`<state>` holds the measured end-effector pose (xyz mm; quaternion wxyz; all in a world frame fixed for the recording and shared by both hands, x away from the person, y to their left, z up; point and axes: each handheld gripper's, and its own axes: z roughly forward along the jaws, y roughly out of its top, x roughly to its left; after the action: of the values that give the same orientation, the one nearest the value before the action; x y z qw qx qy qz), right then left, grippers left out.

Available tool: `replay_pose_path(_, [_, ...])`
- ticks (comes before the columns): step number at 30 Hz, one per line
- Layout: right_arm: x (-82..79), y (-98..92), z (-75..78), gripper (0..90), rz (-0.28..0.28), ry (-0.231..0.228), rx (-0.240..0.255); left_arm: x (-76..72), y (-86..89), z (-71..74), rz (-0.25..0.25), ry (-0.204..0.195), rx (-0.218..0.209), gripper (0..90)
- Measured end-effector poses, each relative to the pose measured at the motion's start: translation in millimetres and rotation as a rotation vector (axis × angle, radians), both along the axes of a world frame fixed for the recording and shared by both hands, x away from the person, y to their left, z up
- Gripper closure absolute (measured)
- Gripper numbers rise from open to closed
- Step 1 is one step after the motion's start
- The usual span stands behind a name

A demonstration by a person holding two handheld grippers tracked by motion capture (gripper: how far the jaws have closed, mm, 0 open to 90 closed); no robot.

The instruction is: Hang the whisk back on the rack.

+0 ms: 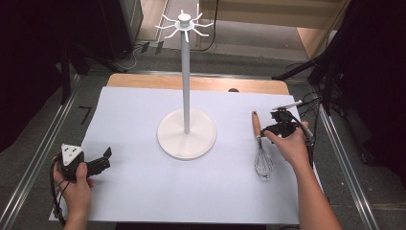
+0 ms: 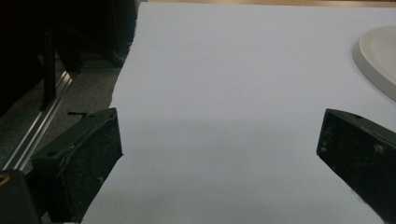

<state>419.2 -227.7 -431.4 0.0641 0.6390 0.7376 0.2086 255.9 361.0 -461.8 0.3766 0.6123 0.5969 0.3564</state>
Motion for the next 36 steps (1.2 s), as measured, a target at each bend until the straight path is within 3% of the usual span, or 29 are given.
replay_pose_path(2, [0.1,2.6,1.0,43.3,-0.018,0.034,0.0,0.0,-0.1,0.0,0.0,-0.001,0.0,0.7])
replay_pose_path(4, [0.6,5.7,1.9,42.4,-0.04,0.051,-0.019,0.0,-0.2,0.1,-0.001,0.001,0.001,0.6])
replay_pose_path(5, [1.7,7.5,3.2,44.4,-0.045,0.075,-0.01,0.1,-0.1,0.1,-0.001,0.003,0.001,0.6])
replay_pose_path(12, [2.2,14.9,7.2,50.7,-0.036,0.117,-0.006,-0.6,-0.3,0.3,-0.004,0.0,0.004,0.6])
replay_pose_path(21, [2.7,25.4,4.6,60.1,-0.045,0.221,-0.056,-0.4,-0.1,0.3,-0.002,0.001,0.001,0.7])
replay_pose_path(36, [2.1,33.7,-2.3,72.0,-0.061,0.309,-0.082,-0.2,0.0,0.2,-0.004,0.002,0.0,0.6])
